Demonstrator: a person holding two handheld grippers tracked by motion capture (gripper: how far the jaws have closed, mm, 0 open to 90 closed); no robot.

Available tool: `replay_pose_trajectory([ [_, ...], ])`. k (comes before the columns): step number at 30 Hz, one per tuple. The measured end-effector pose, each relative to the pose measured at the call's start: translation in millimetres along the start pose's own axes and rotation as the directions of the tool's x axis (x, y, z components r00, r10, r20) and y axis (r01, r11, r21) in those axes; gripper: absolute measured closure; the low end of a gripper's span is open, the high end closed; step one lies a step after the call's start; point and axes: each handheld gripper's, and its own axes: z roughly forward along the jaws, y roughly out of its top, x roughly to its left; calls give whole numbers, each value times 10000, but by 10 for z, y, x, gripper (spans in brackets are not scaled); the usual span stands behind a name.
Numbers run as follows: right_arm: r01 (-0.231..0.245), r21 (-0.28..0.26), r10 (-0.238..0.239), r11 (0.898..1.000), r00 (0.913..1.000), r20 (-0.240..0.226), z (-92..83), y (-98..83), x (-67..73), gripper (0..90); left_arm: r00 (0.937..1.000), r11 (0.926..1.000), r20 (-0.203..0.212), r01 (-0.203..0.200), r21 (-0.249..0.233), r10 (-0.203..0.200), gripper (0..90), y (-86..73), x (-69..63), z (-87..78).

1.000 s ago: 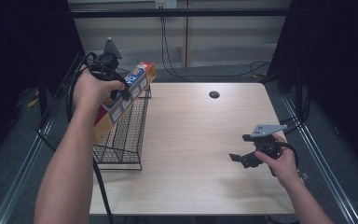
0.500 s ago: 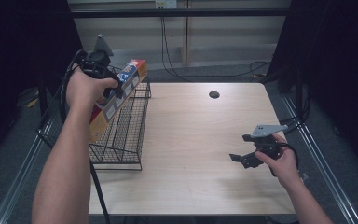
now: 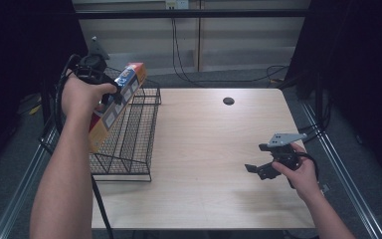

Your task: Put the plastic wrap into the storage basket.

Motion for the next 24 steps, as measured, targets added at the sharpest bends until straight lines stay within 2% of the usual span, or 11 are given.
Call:
replay_pose_trajectory([
  [15, 12, 47, -12, 10000, 10000, -36, 12, -3, 6, 56, 9978, 9986, -454, 463, -255, -475, 449, -29, 159, -19],
  [17, 3, 51, -3, 10000, 10000, 0, 12, -4, 3, 56, 9976, 9984, -475, 493, -264, -505, 449, -35, 179, -15],
  [19, -28, 92, 26, 10000, 9997, 232, 10, -8, -5, 56, 9967, 9976, -530, 599, -341, -617, 449, -41, 198, -13],
  [24, -26, 118, 24, 9999, 9998, 184, 13, -15, -11, 55, 9948, 9965, -658, 755, -352, -777, 449, -56, 263, -15],
])
